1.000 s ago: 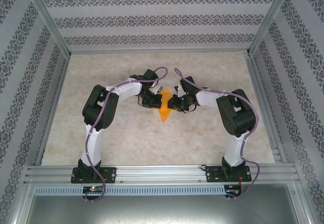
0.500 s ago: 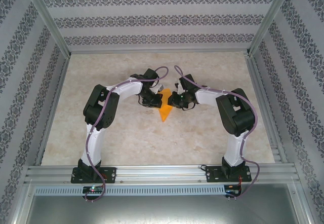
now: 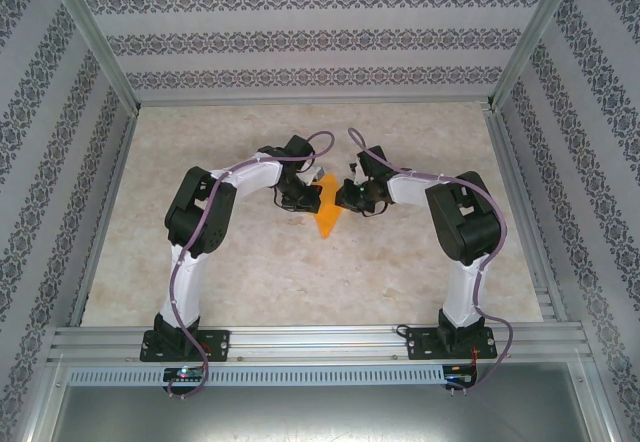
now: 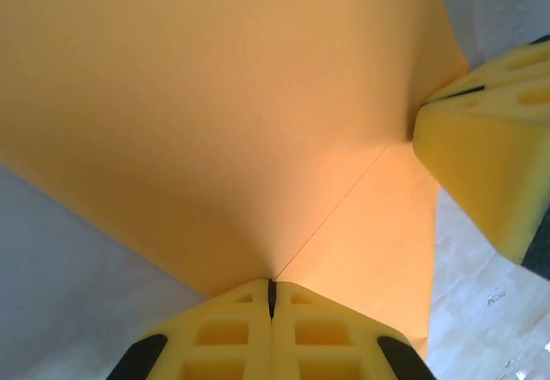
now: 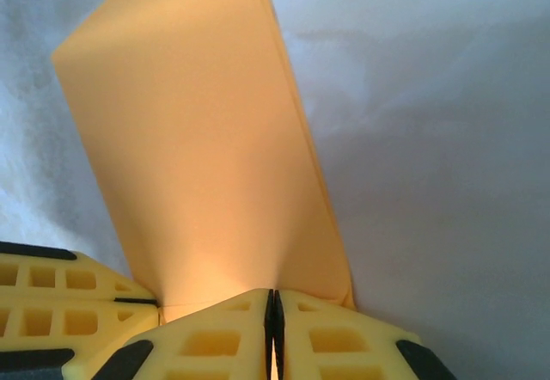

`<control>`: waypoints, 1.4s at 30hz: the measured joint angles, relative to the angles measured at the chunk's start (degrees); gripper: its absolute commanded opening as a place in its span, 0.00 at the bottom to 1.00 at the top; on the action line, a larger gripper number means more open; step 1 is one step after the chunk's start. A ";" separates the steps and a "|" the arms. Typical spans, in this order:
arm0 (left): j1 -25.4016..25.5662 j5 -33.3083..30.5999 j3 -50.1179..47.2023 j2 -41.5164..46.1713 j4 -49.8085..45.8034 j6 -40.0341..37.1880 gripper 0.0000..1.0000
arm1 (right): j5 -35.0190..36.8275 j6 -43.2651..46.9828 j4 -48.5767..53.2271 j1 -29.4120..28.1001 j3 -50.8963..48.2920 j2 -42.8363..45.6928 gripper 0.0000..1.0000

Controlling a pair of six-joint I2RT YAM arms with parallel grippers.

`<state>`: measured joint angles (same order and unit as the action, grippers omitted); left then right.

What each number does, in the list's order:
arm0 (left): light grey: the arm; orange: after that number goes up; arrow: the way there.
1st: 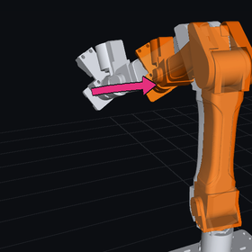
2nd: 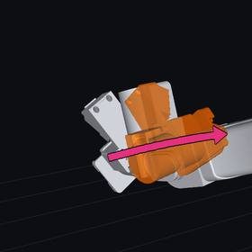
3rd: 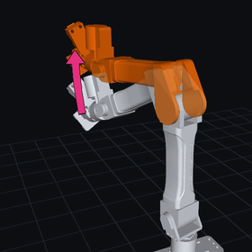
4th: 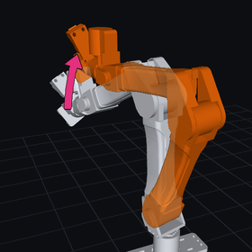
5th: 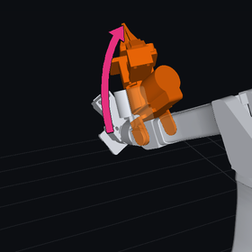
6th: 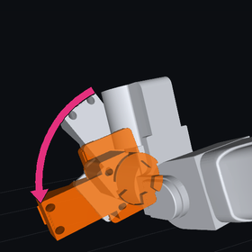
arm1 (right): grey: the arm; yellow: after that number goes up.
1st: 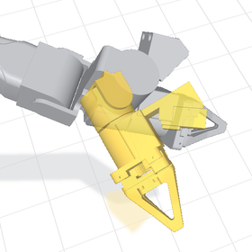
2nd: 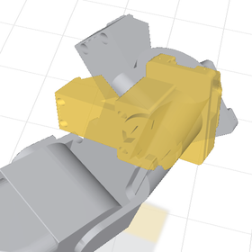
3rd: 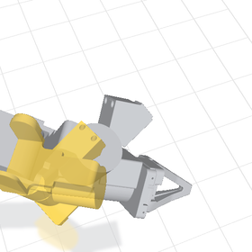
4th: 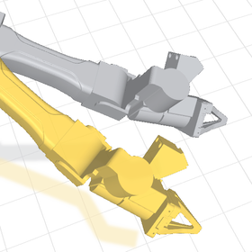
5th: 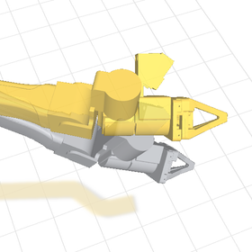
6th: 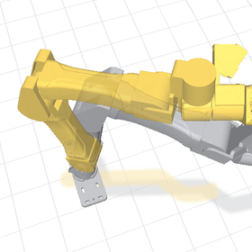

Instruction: Fold a paper plane with a square sheet of paper (pick it up from the middle)

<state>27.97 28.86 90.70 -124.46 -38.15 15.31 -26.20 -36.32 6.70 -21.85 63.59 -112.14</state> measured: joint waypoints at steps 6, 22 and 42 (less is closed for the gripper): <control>0.13 0.00 0.42 -0.31 0.00 -0.17 0.00 | 0.00 -0.83 -1.70 1.99 -0.39 0.02 0.12; 0.11 0.44 0.59 -0.52 -0.04 -0.39 0.00 | 2.97 -1.42 -2.14 2.25 -4.48 8.24 0.11; 0.11 0.50 0.85 -0.74 -0.24 -0.39 0.00 | -0.42 -12.04 -10.47 -9.18 -14.25 9.73 0.09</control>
<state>28.08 29.36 91.55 -125.21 -38.39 14.92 -26.61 -48.36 -3.77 -31.03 49.34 -102.41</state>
